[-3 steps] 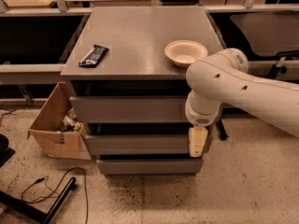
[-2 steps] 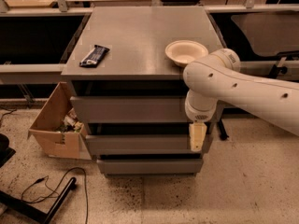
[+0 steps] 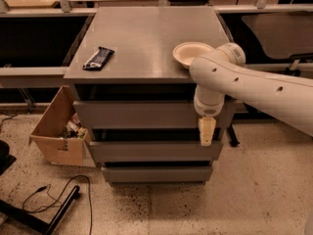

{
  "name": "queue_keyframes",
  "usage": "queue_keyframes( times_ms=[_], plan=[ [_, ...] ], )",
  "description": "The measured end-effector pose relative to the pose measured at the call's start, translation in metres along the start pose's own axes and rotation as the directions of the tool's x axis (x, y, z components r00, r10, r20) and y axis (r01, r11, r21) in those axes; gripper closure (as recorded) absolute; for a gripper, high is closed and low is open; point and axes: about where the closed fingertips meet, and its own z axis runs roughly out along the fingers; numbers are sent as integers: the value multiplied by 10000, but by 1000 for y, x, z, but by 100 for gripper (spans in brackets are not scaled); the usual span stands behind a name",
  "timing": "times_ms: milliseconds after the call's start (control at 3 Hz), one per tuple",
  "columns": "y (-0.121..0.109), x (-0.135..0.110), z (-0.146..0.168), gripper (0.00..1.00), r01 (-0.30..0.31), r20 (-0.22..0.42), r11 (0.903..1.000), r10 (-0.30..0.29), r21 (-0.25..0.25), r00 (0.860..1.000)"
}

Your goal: Open top drawer

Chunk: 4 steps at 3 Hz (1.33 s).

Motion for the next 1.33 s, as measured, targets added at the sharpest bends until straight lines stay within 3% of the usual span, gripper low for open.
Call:
queue_keyframes(
  times_ms=[333,667,1000,1333],
  plan=[
    [-19,-10,11,0,16,185,10000,-16,-39,9998],
    [-24,-19,20,27,-241,783,9996,254,-177,9966],
    [9,1,16,50,-728,889,9961,769,-489,9931],
    [10,3,8,73,-761,892,9957,805,-525,9928]
  ],
)
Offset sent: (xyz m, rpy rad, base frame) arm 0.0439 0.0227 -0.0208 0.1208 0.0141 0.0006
